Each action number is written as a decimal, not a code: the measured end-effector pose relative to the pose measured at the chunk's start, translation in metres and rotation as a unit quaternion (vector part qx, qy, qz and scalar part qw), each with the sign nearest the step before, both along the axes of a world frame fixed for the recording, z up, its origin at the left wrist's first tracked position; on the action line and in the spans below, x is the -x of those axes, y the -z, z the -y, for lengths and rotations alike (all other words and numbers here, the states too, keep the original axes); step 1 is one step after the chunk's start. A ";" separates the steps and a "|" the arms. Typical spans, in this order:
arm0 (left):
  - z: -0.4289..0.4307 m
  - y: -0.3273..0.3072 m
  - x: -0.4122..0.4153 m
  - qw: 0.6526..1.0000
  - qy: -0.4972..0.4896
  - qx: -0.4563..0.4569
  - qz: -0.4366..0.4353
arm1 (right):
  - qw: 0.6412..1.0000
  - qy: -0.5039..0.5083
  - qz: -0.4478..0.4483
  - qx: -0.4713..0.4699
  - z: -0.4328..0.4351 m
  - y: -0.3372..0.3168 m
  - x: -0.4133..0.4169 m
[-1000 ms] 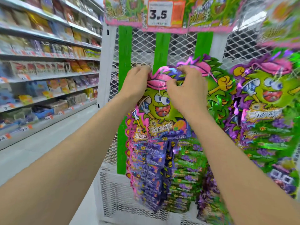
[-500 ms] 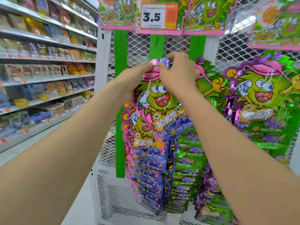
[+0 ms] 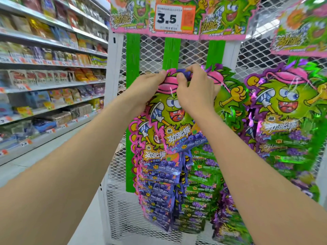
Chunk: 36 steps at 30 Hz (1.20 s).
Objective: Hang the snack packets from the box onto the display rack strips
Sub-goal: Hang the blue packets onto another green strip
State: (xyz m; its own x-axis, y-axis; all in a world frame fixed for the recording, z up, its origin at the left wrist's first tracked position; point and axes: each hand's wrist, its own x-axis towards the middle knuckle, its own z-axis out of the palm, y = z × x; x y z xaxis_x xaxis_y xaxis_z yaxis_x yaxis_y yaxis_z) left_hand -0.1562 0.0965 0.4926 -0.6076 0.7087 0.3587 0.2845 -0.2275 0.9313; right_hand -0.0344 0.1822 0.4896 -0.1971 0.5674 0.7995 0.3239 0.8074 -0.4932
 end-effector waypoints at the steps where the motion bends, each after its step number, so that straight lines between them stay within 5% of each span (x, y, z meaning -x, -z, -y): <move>1: 0.000 -0.004 0.000 1.000 0.000 0.005 0.016 | 1.000 0.002 -0.011 0.003 -0.001 -0.003 0.001; 18: -0.001 -0.008 -0.002 0.997 0.018 0.025 0.065 | 0.996 -0.040 0.055 0.058 -0.008 -0.016 -0.003; 21: 0.002 0.001 -0.001 0.999 0.023 0.026 -0.003 | 0.996 -0.024 0.074 0.041 -0.013 -0.007 -0.001; 25: 0.004 0.014 0.002 0.981 -0.101 -0.004 -0.168 | 0.992 0.019 0.121 -0.029 -0.018 0.013 -0.004; 30: 0.008 0.047 0.007 0.864 -0.249 0.056 -0.435 | 0.988 0.044 0.048 -0.137 -0.017 0.040 -0.013; 33: 0.024 0.085 -0.003 0.818 -0.281 0.022 -0.502 | 0.980 -0.061 -0.015 -0.191 0.007 0.081 -0.028; 36: 0.046 0.148 -0.012 0.820 -0.259 -0.017 -0.510 | 0.970 -0.174 0.004 -0.170 0.039 0.156 -0.050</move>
State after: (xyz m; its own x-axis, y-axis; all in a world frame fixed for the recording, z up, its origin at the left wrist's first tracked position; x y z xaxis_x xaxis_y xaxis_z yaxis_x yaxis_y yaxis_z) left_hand -0.1441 0.0503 0.3448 -0.1951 0.4295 0.8817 0.9784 0.1483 0.1443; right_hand 0.0152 0.1434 0.3333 -0.3355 0.1693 0.9267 0.0055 0.9841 -0.1778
